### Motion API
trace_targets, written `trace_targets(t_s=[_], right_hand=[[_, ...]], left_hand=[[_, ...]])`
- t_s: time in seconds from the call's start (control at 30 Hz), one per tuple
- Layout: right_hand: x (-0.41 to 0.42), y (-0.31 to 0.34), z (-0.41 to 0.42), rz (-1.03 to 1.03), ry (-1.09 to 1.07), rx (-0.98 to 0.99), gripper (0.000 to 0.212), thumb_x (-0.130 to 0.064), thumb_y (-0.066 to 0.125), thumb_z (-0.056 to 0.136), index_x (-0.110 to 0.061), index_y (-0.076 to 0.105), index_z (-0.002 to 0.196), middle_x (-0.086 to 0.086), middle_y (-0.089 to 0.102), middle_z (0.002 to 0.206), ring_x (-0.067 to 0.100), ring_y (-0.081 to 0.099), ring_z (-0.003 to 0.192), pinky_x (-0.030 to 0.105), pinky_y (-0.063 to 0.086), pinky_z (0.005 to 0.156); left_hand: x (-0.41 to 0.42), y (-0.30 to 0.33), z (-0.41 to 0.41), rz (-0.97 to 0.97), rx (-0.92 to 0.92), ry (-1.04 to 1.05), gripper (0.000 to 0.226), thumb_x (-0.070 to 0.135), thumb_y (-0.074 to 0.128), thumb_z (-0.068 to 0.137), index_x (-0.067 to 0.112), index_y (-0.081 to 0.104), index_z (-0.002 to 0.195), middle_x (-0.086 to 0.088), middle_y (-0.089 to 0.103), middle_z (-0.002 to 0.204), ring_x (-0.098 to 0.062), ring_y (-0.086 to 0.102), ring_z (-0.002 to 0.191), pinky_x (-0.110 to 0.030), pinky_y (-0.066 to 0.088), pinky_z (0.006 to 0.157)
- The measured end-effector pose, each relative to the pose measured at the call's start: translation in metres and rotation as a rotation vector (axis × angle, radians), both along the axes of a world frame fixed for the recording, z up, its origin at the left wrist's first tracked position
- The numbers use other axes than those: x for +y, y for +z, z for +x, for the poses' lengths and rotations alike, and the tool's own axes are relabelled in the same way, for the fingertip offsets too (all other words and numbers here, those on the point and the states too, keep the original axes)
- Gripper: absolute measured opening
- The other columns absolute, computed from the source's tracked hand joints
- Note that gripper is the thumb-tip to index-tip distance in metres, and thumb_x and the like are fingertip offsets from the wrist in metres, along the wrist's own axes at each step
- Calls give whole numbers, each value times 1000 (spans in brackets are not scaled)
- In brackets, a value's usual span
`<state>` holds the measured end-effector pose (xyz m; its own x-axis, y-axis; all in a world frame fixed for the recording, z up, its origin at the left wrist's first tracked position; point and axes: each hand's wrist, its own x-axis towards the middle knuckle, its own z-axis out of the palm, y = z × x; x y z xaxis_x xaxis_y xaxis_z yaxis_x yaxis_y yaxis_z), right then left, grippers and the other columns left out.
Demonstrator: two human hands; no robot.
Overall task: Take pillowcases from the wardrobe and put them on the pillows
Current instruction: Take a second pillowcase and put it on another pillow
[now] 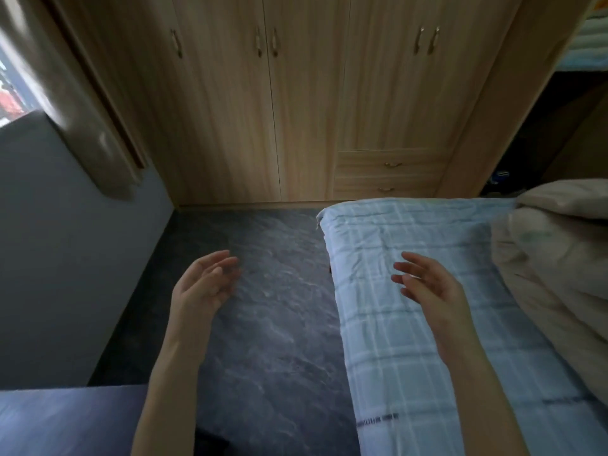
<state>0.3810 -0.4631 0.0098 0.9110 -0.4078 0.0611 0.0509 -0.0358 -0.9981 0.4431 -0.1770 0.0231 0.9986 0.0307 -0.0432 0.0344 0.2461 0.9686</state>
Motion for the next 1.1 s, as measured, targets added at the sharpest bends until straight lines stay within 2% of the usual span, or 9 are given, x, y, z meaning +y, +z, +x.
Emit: trace_targets(t_s=[0.13,0.3,0.47,0.57,0.7,0.87,0.9,1.0,1.1], right_hand=[[1,4,65,28,20,17,24,-7,53,89,-22,63,106,2,69,102,12,67,89,19,53,76],[6,0,154,42,23,40,22,-9,51,90,-18,63,107,3,68,101,14,67,89,29,51,82],[10,-12,255,38,-10,36,25,-6,51,90,-24,65,100,1,69,94,16,67,88,27,52,79],[16,-10,321,16,-18,48,23,-5,50,90,-22,63,98,7,68,98,18,66,88,28,50,79],[29,3,403,-2,-39,-2,22,-8,51,90,-26,62,96,9,65,98,17,64,85,13,52,64],[26,-1,473,4,-47,14,24,-7,48,92,-23,61,103,9,64,101,19,64,89,12,51,66],[21,-4,486,-6,-61,26,25,-6,48,92,-25,61,102,9,64,100,18,64,89,13,51,67],[2,-11,529,-23,-110,51,28,-4,48,92,-28,61,98,6,66,96,11,67,81,16,51,70],[-21,-17,580,0,-162,46,26,-6,48,92,-27,62,98,2,67,93,5,67,77,13,51,68]], left_hand=[[-9,-6,48,-9,55,8,22,14,48,87,17,62,103,-7,66,104,-24,62,100,-35,46,91],[-11,-19,133,-20,80,29,21,13,49,86,17,63,101,-7,67,101,-23,64,97,-34,48,89],[-11,-27,248,-13,71,15,24,8,44,91,19,64,99,-4,68,100,-18,66,93,-29,51,83],[-13,-20,319,-14,55,-8,24,9,45,91,19,65,98,-4,69,98,-20,66,94,-30,50,84],[-17,-4,408,-24,17,-79,26,8,45,91,21,68,94,1,72,92,-18,67,92,-31,49,83],[-35,-2,490,-33,48,-164,22,8,49,87,20,68,91,1,72,89,-15,68,88,-36,45,92],[-40,-4,506,-31,61,-189,17,13,55,81,19,67,91,1,72,89,-15,68,88,-36,45,94],[-54,-8,552,-28,91,-218,30,27,60,63,20,68,91,-1,72,90,-16,67,89,-37,44,95],[-76,-15,606,-15,102,-248,18,15,57,76,21,69,88,2,72,86,-15,68,87,-38,45,94]])
